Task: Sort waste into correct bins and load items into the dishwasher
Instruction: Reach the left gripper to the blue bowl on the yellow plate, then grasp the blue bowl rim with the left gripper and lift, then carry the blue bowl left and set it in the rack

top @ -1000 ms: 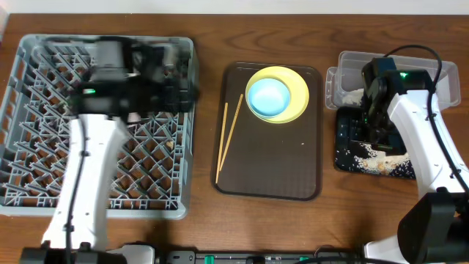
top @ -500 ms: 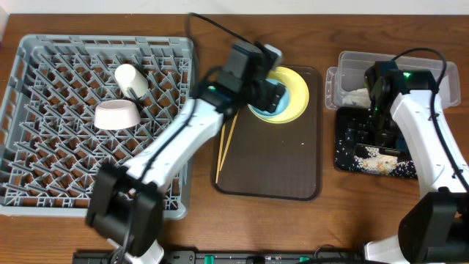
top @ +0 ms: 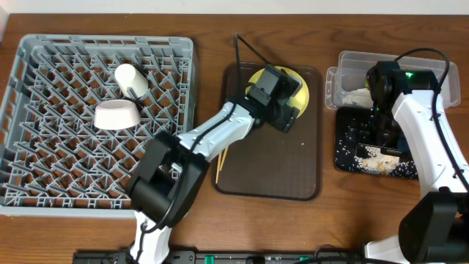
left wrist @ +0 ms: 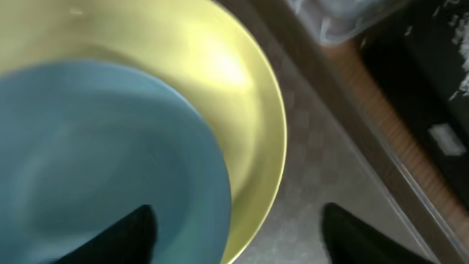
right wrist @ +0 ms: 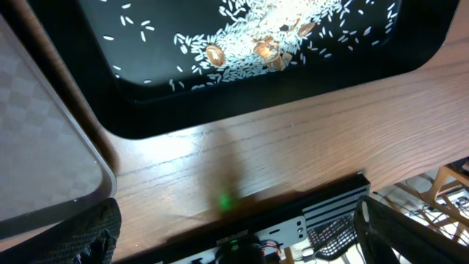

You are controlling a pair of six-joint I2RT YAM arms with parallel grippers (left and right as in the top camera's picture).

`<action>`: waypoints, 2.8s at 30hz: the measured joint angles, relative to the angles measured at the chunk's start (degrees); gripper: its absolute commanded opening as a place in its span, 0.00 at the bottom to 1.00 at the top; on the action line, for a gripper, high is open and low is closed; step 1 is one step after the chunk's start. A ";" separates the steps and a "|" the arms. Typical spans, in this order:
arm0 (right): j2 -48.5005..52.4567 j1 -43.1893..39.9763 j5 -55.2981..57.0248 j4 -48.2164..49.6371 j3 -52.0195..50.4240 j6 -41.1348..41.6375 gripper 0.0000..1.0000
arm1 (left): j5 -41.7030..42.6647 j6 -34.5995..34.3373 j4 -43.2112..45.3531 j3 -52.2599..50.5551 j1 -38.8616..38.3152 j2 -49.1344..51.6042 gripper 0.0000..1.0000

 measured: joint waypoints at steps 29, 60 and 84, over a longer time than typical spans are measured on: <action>0.00 -0.02 0.20 -0.17 0.00 0.00 0.99 | -4.63 0.26 -1.29 0.00 -0.09 1.38 0.09; 0.00 -0.02 0.42 -0.11 0.00 0.00 0.99 | 5.22 -2.69 -28.15 -0.04 15.80 -29.33 0.06; 0.00 0.00 0.44 -0.09 0.00 0.00 0.99 | 65.70 -2.69 -28.81 -0.04 58.23 -14.49 0.06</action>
